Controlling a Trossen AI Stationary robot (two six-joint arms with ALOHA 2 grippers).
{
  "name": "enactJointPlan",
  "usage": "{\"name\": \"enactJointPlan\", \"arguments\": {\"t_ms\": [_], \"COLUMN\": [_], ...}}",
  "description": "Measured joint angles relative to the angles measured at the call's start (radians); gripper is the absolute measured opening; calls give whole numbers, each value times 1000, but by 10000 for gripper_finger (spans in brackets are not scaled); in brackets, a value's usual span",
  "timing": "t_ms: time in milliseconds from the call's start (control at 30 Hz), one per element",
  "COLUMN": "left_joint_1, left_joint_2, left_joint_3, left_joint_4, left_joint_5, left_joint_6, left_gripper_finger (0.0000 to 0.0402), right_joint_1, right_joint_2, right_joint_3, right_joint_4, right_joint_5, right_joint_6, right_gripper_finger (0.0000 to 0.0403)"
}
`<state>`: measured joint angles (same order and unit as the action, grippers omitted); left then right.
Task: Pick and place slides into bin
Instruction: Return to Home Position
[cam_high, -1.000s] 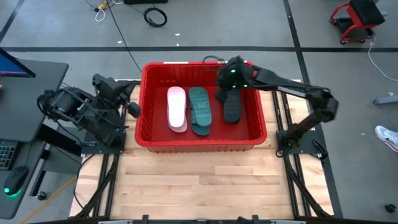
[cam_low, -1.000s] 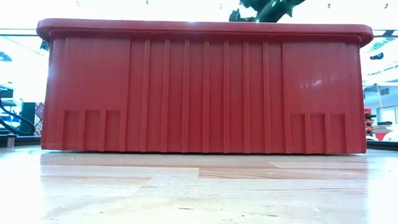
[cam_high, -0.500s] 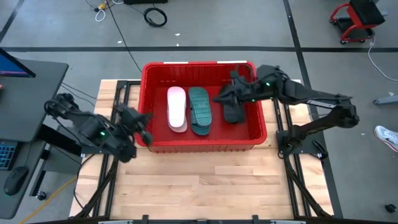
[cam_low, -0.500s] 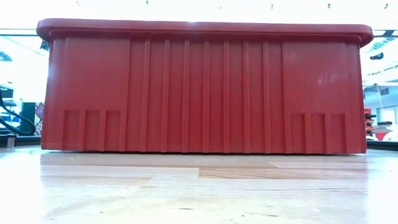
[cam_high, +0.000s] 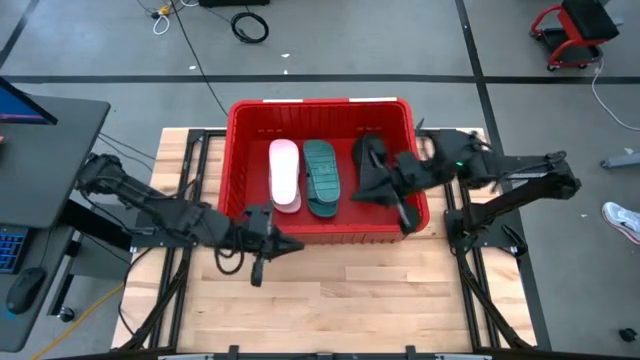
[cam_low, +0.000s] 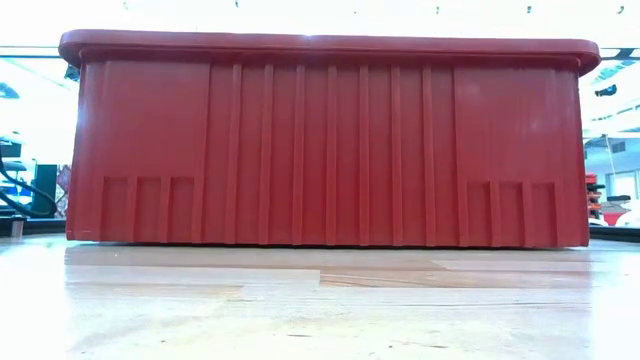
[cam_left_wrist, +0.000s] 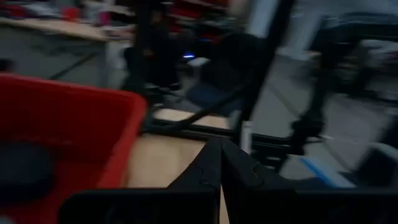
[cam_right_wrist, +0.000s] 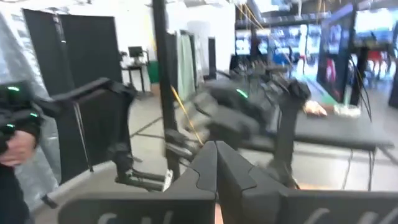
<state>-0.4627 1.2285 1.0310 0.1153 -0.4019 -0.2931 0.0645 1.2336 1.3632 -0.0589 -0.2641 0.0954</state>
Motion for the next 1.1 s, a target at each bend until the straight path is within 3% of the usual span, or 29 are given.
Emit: {"name": "enactJointPlan", "arguments": {"t_ms": [167, 267, 433, 500, 667, 767, 933, 1100], "left_joint_1": [142, 228, 362, 402, 443, 445, 467, 466], "left_joint_2": [-35, -99, -213, -245, -300, -319, -364, -498], "left_joint_3": [-63, -65, -62, -63, -63, -63, -63, -93], "left_joint_4": [98, 45, 27, 19, 14, -22, -62, -176], "left_joint_5": [346, 434, 402, 383, 380, 379, 351, 350], "left_joint_6": [15, 21, 111, 125, 48, 56, 76, 100], "left_gripper_finger": [10, 4, 19, 31, 49, 52, 45, 39], "right_joint_1": [95, 148, 207, 207, 207, 207, 207, 207], "right_joint_2": [-69, -140, -296, -357, -479, -507, -512, -512], "right_joint_3": [-59, -148, -325, -359, -373, -373, -373, -373], "right_joint_4": [99, 219, 362, 329, 124, 77, 57, 64], "right_joint_5": [75, 127, 238, 283, 271, 257, 245, 240], "right_joint_6": [-19, -26, -4, 25, 108, 209, 143, 76], "right_gripper_finger": [2, 3, 3, 4, 11, 14, 15, 14]}}
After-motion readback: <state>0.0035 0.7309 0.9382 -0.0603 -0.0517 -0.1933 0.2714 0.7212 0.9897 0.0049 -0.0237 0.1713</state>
